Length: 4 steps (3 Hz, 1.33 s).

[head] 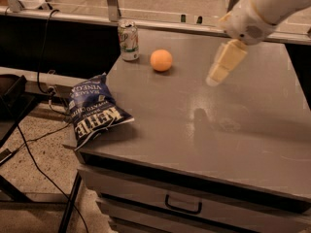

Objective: Move orange near blue chip bag

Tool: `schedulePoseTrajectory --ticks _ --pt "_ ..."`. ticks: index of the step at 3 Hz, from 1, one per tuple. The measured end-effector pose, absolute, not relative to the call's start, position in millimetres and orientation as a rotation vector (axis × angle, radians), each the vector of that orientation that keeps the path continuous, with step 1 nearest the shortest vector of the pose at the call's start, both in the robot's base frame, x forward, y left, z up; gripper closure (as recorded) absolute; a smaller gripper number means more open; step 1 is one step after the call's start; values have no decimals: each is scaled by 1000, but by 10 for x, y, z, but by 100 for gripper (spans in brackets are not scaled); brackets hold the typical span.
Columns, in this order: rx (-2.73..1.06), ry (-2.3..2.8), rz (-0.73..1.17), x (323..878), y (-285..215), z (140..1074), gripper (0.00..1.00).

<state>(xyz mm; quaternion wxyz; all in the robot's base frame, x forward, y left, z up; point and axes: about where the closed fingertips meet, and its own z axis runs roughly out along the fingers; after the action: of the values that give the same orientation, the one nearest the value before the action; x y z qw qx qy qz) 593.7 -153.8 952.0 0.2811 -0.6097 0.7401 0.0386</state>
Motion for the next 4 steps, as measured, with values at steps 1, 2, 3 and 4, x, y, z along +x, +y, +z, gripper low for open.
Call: schedulePoseTrajectory --ticks 1,2,3,4 --pt "-1514 1949 236 6553 -1118 9373 0" --pt "-1447 1948 308 6835 -867 9287 0" --pt "-1400 2001 362 7138 -662 8954 0" --pt "-1372 2024 388 7283 -565 8749 0"
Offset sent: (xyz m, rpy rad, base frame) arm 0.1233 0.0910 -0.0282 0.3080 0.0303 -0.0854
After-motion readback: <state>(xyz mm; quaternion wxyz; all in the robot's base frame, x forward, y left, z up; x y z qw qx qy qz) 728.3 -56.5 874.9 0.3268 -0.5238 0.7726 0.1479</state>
